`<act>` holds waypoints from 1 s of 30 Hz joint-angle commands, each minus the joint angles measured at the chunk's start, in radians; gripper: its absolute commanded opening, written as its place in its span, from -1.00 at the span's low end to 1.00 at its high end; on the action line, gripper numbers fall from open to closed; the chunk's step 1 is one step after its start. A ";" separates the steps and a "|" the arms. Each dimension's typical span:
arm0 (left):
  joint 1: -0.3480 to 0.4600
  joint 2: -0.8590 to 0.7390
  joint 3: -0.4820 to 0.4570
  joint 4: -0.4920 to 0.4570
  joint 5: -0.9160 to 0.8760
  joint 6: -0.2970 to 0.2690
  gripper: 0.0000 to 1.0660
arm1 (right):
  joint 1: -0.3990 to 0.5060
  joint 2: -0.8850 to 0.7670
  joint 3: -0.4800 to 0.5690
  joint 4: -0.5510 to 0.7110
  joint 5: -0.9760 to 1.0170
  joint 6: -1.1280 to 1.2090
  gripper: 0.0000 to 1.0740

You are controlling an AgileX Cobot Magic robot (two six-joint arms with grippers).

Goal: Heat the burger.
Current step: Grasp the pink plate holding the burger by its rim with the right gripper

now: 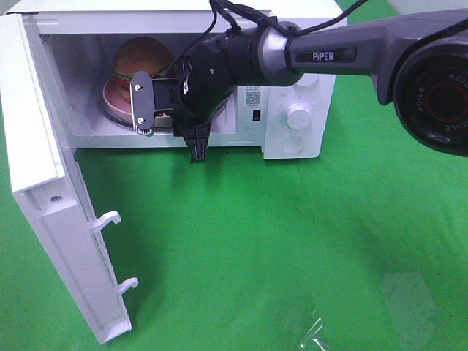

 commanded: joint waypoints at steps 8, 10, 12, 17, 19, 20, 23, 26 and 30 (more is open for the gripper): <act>0.002 -0.016 0.002 -0.009 0.002 -0.001 0.23 | 0.012 -0.038 -0.004 0.006 0.079 -0.001 -1.00; 0.002 -0.016 0.002 -0.009 0.002 -0.001 0.23 | 0.014 -0.040 -0.004 0.006 0.085 -0.001 -1.00; 0.002 -0.016 0.002 -0.009 0.002 -0.001 0.23 | 0.023 -0.043 -0.004 0.002 0.103 -0.002 -1.00; 0.002 -0.016 0.002 -0.009 0.002 -0.001 0.23 | 0.037 -0.062 0.008 -0.023 0.136 -0.010 -1.00; 0.002 -0.016 0.002 -0.009 0.002 -0.001 0.23 | 0.037 -0.082 0.033 -0.022 0.122 -0.025 -1.00; 0.002 -0.016 0.002 -0.009 0.002 -0.001 0.23 | 0.037 -0.082 0.033 -0.022 0.122 -0.025 -1.00; 0.002 -0.016 0.002 -0.009 0.002 -0.001 0.23 | 0.040 -0.133 0.102 -0.026 0.084 -0.053 -1.00; 0.002 -0.016 0.002 -0.009 0.002 -0.001 0.23 | 0.040 -0.178 0.170 -0.058 0.031 -0.051 -1.00; 0.002 -0.016 0.002 -0.009 0.002 -0.001 0.23 | 0.040 -0.236 0.261 -0.090 -0.058 -0.050 -1.00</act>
